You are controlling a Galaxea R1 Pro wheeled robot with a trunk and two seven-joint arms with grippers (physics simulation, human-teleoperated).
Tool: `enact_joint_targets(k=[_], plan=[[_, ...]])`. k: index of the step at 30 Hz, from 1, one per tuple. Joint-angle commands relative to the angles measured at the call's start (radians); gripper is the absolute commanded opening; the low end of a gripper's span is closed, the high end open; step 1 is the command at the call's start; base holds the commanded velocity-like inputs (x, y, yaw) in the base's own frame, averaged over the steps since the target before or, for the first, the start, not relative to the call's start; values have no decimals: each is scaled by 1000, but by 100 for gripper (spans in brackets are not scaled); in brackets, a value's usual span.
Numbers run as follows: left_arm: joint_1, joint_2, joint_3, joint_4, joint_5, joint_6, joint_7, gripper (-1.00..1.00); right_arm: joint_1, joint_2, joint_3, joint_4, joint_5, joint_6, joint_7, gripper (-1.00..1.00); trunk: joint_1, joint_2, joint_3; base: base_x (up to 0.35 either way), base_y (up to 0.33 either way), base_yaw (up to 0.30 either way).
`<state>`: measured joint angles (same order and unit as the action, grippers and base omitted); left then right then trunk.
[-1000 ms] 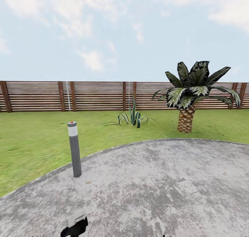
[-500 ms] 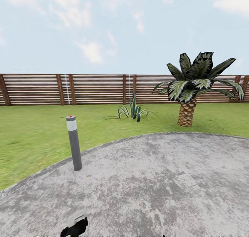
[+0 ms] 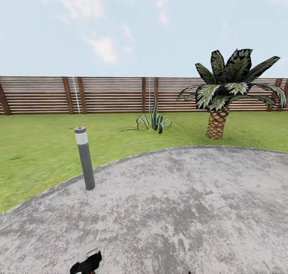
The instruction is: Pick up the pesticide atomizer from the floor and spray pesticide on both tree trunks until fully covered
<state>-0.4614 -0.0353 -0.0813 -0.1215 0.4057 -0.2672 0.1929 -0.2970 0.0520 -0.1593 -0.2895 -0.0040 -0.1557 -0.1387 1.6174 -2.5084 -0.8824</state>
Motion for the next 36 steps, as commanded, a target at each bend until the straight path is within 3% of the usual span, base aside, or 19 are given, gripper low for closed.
enact_joint_targets(k=[1,34,36], plan=[[-1,0,-9,0,7,-3,5,100,-1,1,-3,1,0,-4,-1,100,0,-1,-5,0,0,0],[-1,0,-9,0,7,-3,5,100,-1,0,-3,0,0,-4,-1,100,15,-8,-133,0,0,0],[-1,0,-9,0,7,-3,5,100,-1,0,-3,0,0,-4,-1,100,15,-8,-133,0,0,0]])
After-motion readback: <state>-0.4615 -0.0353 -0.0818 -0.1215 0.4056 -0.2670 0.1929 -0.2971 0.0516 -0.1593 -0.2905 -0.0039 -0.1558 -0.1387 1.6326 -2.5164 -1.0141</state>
